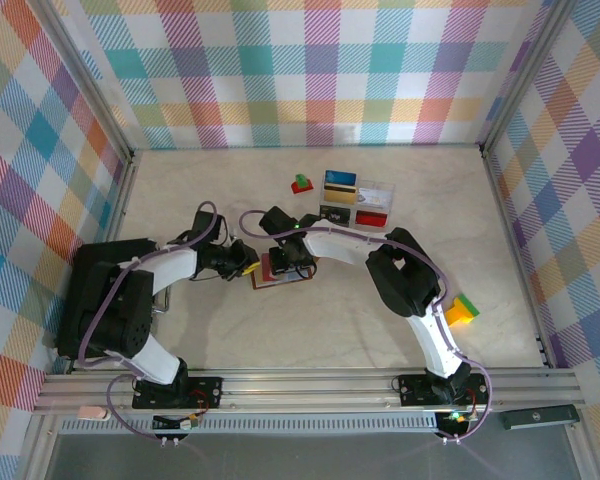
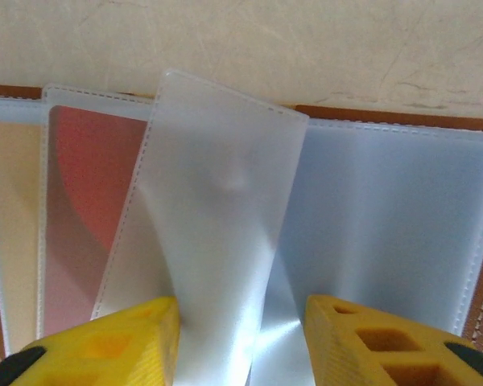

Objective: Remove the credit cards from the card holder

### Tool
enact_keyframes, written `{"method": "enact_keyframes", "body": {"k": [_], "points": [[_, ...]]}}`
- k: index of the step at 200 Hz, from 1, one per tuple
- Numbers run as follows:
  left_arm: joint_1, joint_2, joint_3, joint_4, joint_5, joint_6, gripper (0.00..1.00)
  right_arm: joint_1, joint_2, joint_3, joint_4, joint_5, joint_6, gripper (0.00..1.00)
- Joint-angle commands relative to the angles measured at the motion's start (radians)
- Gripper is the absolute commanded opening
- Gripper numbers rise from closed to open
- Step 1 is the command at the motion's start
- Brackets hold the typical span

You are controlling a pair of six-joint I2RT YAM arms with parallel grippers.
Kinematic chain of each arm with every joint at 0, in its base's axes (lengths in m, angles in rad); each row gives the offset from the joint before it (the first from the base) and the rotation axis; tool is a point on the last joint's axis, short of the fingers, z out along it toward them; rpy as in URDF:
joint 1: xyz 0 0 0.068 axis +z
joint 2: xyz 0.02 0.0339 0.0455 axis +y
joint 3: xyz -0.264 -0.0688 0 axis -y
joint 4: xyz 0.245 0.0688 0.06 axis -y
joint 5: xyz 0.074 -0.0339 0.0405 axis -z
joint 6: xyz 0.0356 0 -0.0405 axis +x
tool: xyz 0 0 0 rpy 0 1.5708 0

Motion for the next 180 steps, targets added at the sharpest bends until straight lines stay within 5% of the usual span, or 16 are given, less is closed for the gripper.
{"method": "enact_keyframes", "body": {"k": [1,79,180], "points": [[-0.029,0.038,0.042,0.016,0.016,-0.008,0.14,-0.008,0.02,-0.046,-0.016,-0.02,0.017,0.41],[-0.052,0.128,0.056,0.004,-0.026,-0.027,0.07,-0.01,-0.001,-0.057,-0.01,0.001,0.031,0.38],[-0.051,0.157,0.07,-0.081,-0.049,0.013,0.07,-0.06,-0.199,-0.217,0.073,0.19,0.104,0.38]]}}
